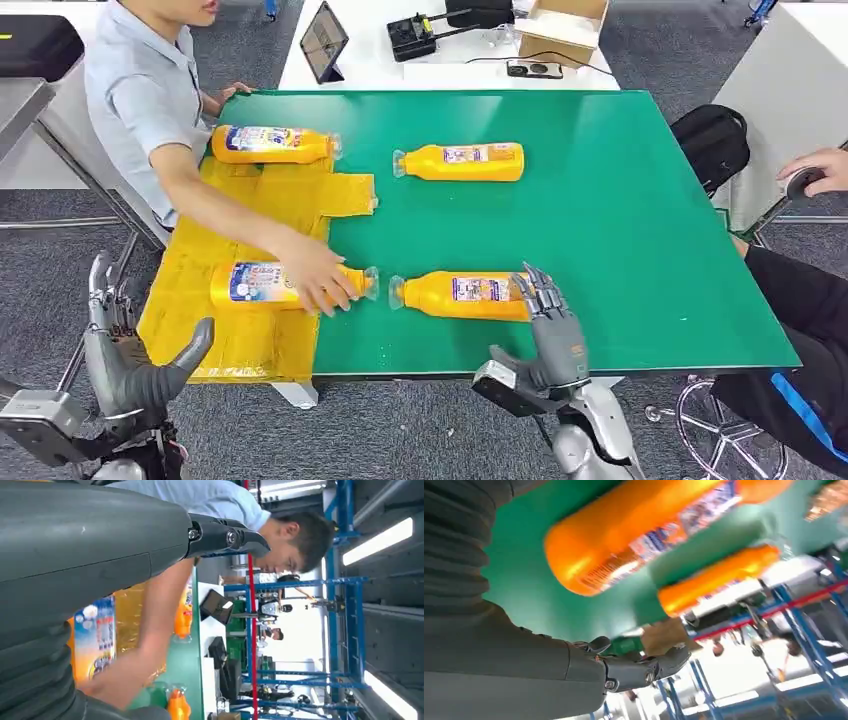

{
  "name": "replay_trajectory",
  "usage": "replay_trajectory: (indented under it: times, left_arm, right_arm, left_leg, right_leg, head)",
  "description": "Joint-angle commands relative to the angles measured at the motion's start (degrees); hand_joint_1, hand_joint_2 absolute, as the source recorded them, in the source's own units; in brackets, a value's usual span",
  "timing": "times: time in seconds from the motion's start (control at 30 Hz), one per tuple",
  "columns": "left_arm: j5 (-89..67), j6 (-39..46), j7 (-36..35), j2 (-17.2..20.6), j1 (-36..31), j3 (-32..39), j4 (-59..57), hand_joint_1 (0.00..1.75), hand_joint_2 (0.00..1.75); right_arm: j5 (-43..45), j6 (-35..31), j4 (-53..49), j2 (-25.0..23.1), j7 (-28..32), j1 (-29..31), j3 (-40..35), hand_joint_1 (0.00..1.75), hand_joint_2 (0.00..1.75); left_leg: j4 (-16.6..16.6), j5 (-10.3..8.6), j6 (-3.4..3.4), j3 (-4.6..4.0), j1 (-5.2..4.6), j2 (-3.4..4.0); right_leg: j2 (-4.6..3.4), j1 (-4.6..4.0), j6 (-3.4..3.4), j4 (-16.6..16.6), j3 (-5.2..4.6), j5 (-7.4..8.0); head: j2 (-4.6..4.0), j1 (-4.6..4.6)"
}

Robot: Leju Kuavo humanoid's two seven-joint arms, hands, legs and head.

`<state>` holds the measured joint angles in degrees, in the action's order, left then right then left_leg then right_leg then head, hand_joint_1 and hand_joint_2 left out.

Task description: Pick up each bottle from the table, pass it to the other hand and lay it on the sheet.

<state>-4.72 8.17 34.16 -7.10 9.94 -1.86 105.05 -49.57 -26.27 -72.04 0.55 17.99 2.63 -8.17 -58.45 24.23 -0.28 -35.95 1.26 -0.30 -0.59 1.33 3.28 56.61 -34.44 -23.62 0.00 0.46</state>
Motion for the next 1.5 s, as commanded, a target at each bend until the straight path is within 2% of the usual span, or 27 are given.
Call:
replay_trajectory:
  times: [0.03,0.13,0.33,0.67,0.93,1.03,1.2,1.37,1.4,1.43,1.47,1.5]
  left_arm:
    - [-2.68,-0.46,-2.99,0.86,-3.23,-5.4,-4.15,0.0,1.75]
    - [-2.37,-1.56,-4.23,1.23,-4.48,-6.5,-6.21,0.0,1.75]
    - [-2.33,-1.69,-4.29,1.35,-4.6,-6.58,-6.39,0.0,1.75]
    - [-0.89,-4.45,-5.55,1.63,-8.66,-8.67,-10.69,0.0,1.75]
    - [0.06,-5.58,-7.83,1.71,-7.97,-7.89,-10.46,0.0,1.75]
    - [0.11,-5.69,-8.13,1.79,-7.8,-7.79,-10.32,0.0,1.75]
    - [1.15,-7.13,-9.54,1.9,-7.03,-7.16,-10.0,0.0,1.75]
    - [1.3,-7.29,-9.53,1.95,-6.9,-6.82,-9.86,0.0,1.75]
    - [1.34,-7.43,-9.5,1.97,-6.93,-6.82,-9.79,0.0,1.75]
    - [1.34,-7.42,-9.5,1.95,-6.92,-6.79,-9.8,0.0,1.75]
    - [1.35,-7.57,-9.5,2.05,-7.11,-6.88,-9.99,0.0,1.75]
    - [1.35,-7.57,-9.5,2.05,-7.11,-6.88,-9.99,0.0,1.75]
  right_arm:
    - [-0.84,2.92,16.69,0.92,-1.35,9.29,2.13,0.0,1.75]
    - [-0.91,3.47,21.01,0.81,-1.97,12.77,1.91,0.0,1.75]
    - [-1.39,3.24,22.28,0.99,-2.13,13.56,1.51,0.0,1.75]
    - [-3.73,3.26,34.28,-0.39,-2.26,24.02,-1.77,0.0,1.75]
    - [-6.83,9.32,41.79,-1.06,-10.34,28.93,-5.25,0.0,1.75]
    - [-7.06,9.84,42.35,-1.13,-10.78,29.17,-5.52,0.0,1.75]
    - [-7.04,14.63,45.21,-1.26,-13.53,30.75,-6.63,0.0,1.75]
    - [-6.73,16.5,46.59,-1.39,-13.05,31.24,-7.12,0.0,1.75]
    - [-6.03,17.04,46.67,-1.49,-12.49,31.37,-6.9,0.07,1.75]
    - [-5.79,17.09,46.78,-1.49,-12.28,31.48,-6.93,1.05,1.75]
    - [-4.89,18.35,47.05,-1.59,-11.59,31.83,-6.72,1.47,1.75]
    - [-4.89,18.35,47.05,-1.59,-11.59,31.83,-6.72,1.52,1.75]
  left_leg:
    - [0.09,0.04,0.11,0.31,0.01,0.07]
    - [0.08,-0.03,0.08,0.2,-0.04,0.04]
    - [0.09,-0.02,0.08,0.22,-0.03,0.0]
    - [0.05,-0.03,0.09,0.21,-0.03,0.13]
    - [0.06,0.0,0.09,0.25,-0.02,0.14]
    - [0.06,-0.01,0.09,0.25,-0.01,0.09]
    - [0.06,-0.02,0.09,0.25,-0.03,0.11]
    - [0.09,-0.03,0.09,0.46,0.0,0.06]
    - [0.13,-0.03,0.11,0.57,-0.01,0.08]
    - [0.09,-0.04,0.09,0.52,-0.01,0.07]
    - [0.07,-0.05,0.08,0.5,-0.02,0.07]
    - [0.1,-0.06,0.1,0.55,0.0,0.08]
  right_leg:
    - [0.02,-0.06,-0.16,-0.14,0.32,0.0]
    - [0.02,0.01,-0.08,-0.08,0.19,0.01]
    - [0.07,0.0,-0.09,-0.07,0.24,0.0]
    - [-0.05,0.0,-0.09,-0.04,0.2,0.06]
    - [-0.06,-0.02,-0.1,-0.03,0.24,0.02]
    - [-0.01,-0.03,-0.08,-0.04,0.27,0.02]
    - [-0.03,-0.01,-0.09,-0.02,0.23,0.03]
    - [0.02,-0.03,-0.09,-0.07,0.43,0.04]
    - [0.03,-0.04,-0.15,-0.11,0.53,0.04]
    - [0.02,-0.03,-0.11,-0.07,0.49,0.05]
    - [0.0,-0.01,-0.07,-0.04,0.45,0.06]
    - [0.02,-0.04,-0.13,-0.09,0.51,0.07]
  head:
    - [0.0,-0.02]
    - [0.0,0.0]
    - [0.0,0.0]
    - [0.0,0.0]
    - [0.0,0.0]
    - [0.0,0.0]
    - [0.0,0.0]
    - [0.0,0.0]
    - [0.0,0.0]
    - [0.0,0.0]
    - [0.0,0.0]
    - [0.0,0.0]
